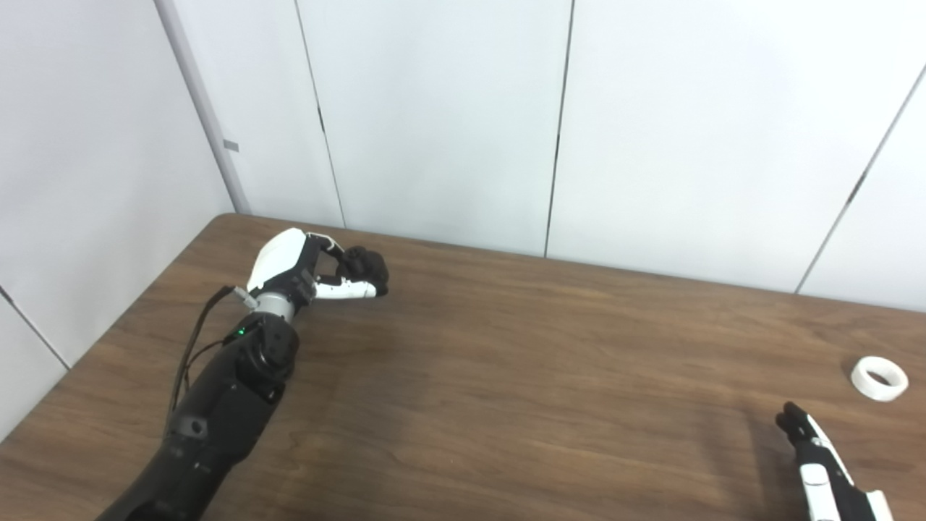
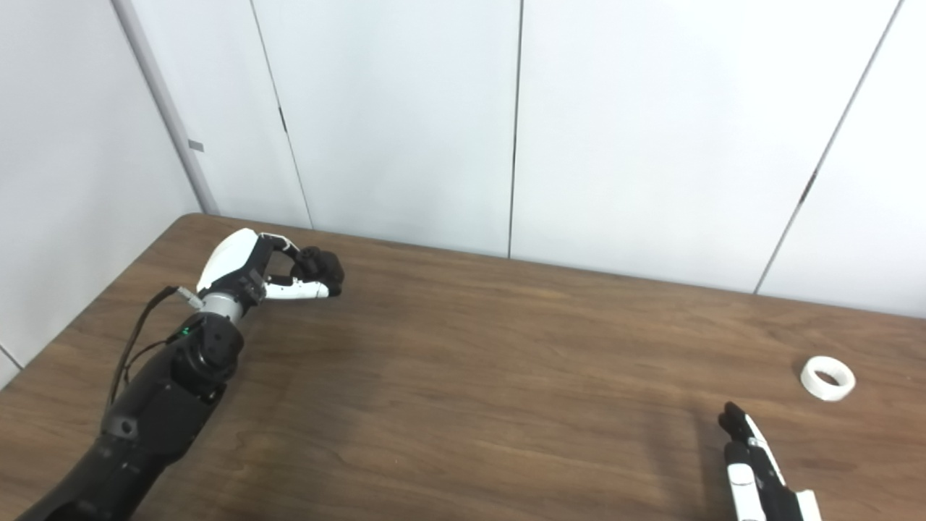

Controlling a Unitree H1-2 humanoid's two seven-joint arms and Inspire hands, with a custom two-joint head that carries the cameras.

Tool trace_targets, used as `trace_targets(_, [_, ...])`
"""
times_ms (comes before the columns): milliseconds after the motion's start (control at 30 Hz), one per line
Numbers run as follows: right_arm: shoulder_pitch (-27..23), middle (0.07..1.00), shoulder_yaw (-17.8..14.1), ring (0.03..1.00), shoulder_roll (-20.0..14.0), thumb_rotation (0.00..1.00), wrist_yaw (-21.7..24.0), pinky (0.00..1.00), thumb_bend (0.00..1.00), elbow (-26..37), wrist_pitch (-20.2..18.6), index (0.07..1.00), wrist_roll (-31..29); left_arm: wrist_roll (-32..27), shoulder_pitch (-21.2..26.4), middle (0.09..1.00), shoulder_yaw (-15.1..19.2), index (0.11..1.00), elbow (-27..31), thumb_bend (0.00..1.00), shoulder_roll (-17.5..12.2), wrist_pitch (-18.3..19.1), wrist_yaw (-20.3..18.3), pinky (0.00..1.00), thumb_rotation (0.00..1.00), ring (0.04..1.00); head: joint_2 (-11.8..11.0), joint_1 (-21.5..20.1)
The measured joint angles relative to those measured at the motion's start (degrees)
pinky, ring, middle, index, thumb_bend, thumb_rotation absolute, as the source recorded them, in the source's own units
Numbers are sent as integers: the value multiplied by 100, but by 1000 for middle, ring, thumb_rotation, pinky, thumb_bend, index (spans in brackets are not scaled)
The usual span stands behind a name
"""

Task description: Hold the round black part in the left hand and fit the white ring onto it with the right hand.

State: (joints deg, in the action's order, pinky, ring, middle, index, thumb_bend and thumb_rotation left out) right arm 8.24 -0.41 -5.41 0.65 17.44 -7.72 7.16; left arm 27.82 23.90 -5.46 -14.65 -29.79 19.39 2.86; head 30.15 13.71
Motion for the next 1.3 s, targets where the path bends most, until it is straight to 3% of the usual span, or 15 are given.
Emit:
trace_targets(267, [-4, 915, 6, 973, 0, 1000, -5, 1000, 361, -52, 88, 917, -21, 397, -263, 789, -261, 485, 1020, 524, 23, 260, -417, 1000, 57, 917, 88, -123])
trace_targets(633, [-33, 890, 90, 939, 4, 1000, -71, 1000, 440, -127, 166, 900, 240, 1013, -863, 772, -691, 484, 2548, 524, 111, 218, -967, 1000, 57, 888, 299, -544])
trace_targets(1000, [-60, 880, 147, 922, 19, 1000, -150, 996, 486, -220, 290, 889, 496, 1570, -1407, 784, -1036, 485, 3287, 524, 668, -21, -1109, 1000, 55, 881, 623, -1010])
trace_targets(1300, [-107, 873, 242, 908, 75, 1000, -208, 976, 492, -118, 19, 883, 662, 1936, -1780, 783, -1305, 484, 3542, 524, 1114, -454, -1131, 1000, 54, 883, 852, -1222])
